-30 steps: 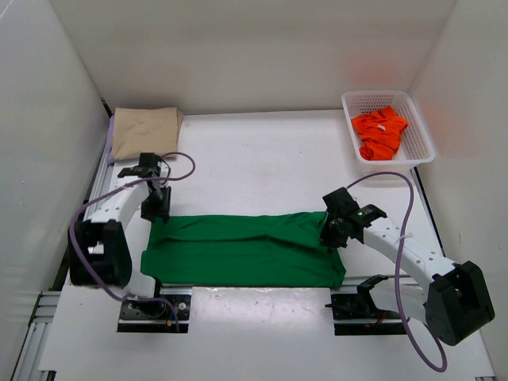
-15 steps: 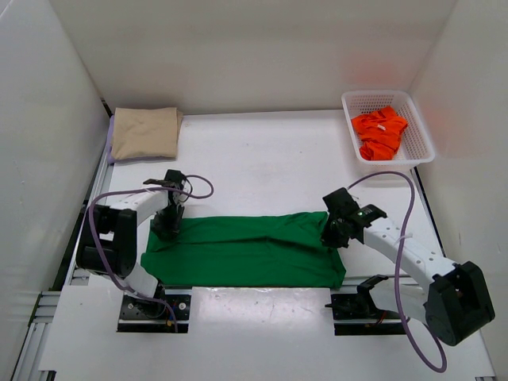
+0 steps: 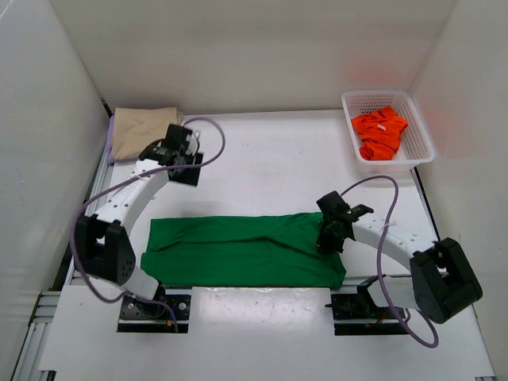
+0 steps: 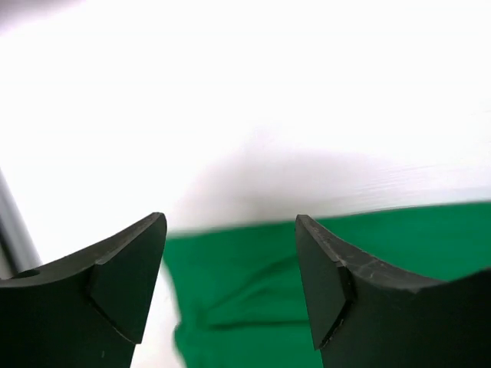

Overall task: Fold and stack the t-shirts
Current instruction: Fold the other side of the tshirt into a rectangle

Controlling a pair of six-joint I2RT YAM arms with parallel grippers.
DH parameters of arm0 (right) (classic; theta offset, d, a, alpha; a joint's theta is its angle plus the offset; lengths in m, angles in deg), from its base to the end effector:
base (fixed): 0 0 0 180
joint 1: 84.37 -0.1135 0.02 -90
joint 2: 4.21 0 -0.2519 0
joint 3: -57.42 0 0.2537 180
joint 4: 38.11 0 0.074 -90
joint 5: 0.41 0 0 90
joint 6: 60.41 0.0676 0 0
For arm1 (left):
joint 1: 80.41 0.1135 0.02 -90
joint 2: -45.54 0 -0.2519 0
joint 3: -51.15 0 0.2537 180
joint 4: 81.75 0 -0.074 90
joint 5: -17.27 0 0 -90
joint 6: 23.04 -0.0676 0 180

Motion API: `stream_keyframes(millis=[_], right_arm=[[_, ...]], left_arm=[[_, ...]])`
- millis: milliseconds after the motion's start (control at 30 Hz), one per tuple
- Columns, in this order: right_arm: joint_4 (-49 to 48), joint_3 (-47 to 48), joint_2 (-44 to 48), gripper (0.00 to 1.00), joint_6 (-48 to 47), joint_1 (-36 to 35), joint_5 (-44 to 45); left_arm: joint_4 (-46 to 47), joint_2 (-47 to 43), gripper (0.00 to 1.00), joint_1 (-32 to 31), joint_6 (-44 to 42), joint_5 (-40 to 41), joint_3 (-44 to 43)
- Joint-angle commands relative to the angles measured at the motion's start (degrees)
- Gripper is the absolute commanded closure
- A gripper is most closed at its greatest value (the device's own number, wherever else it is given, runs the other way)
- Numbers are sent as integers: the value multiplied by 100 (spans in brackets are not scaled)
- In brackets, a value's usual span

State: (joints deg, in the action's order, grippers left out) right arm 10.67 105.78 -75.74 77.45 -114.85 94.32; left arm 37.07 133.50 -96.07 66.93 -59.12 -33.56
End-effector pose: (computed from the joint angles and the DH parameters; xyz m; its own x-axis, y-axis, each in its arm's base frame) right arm 0.1900 0.1054 0.1182 -0.9083 0.3229 -0.2660 0.2832 0.9426 0.1772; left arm 0.3169 -0.0723 0.2248 -0.8685 0.2440 -0.4315 0.1650 0.9631 0.2125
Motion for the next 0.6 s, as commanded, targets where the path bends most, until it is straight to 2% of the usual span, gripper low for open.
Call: stream_keyframes(millis=[0, 67, 100, 167, 300, 400, 567], right_arm=[[-169, -75, -265, 100, 57, -19, -174], [-231, -75, -449, 100, 57, -19, -174], [-292, -75, -511, 100, 57, -19, -227], [-292, -75, -590, 100, 119, -19, -227], [-415, -128, -714, 100, 224, 86, -419], [-530, -329, -714, 100, 294, 218, -561], [-635, -479, -608, 100, 356, 419, -675]], left_arm=[[-117, -421, 22, -910, 3, -1086, -998], [-607, -1, 25, -1420, 3, -1830, -1237], [-706, 167, 29, -1875, 3, -2114, -1378], [-769, 710, 32, -2290, 3, -2832, -1441], [-638, 1652, 36, -3186, 3, -3443, -1844], [-348, 2091, 37, -3469, 3, -3601, -2046], [-40, 2664, 37, -3523, 3, -3602, -2398]])
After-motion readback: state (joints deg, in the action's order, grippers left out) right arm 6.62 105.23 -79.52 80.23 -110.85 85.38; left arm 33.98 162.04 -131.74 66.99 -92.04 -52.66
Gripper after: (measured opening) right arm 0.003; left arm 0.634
